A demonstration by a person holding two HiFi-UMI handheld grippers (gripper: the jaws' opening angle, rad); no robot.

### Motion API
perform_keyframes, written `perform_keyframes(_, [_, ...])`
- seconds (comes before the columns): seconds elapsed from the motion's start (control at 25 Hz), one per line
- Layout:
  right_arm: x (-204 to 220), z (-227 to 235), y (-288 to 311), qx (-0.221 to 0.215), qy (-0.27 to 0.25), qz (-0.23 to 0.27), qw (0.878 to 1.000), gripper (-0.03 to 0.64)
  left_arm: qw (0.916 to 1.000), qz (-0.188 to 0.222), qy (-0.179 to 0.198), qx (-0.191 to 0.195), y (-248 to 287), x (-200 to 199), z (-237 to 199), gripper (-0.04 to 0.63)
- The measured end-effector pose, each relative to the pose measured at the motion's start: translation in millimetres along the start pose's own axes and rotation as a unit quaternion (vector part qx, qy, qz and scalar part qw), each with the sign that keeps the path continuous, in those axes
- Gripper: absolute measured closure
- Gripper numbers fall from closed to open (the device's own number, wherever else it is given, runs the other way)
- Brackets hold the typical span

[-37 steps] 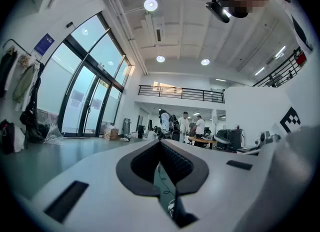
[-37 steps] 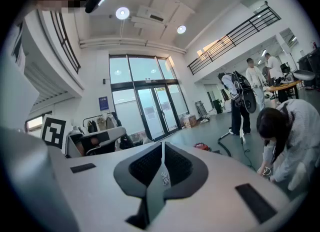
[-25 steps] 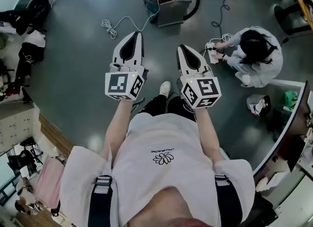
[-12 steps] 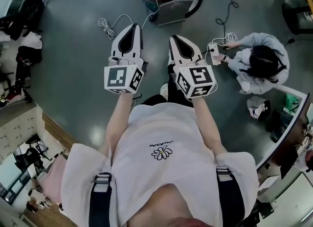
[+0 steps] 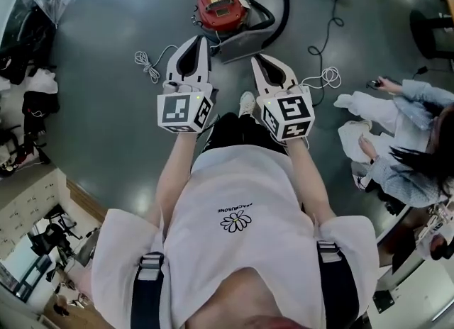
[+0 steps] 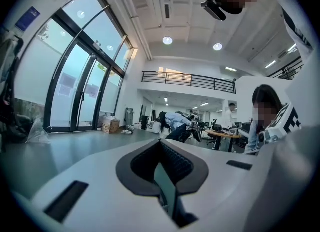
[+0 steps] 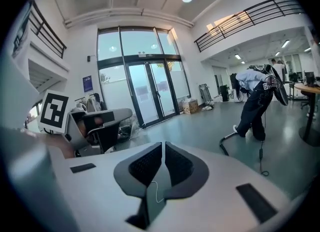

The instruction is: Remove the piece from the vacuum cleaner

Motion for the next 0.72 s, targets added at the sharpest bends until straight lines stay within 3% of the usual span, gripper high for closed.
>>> perform_keyframes(0.36, [-29.4,71.8,104.3,0.021,-0.012,-0.038,0.999,0.603,0.9975,-0.070,-0.008,-0.004,114.1,31.9,-66.5,0.591])
perform_keyframes(0.6, [-28.1,112.5,170.8,0.036,0.003,-0.053,0.998,0.603,0.9906,-0.132,0.024,0.024,191.8,72.8,-101.1,0.591])
perform_keyframes(0.72, [-16.5,133.3,197.7,0.035,-0.003,-0.056,0.998,0.603,0.9815,-0.178,0.059,0.041,225.0,106.9,-113.1,0.591])
Point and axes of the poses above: the fingertips, and each gripper's own axes: y forward along the fingers, z to its right, x out of its underside, the point moved 4 cm from there along -y, backward along the fingers, and after that the axes turned 3 degrees about x, right-handed, at the moved point
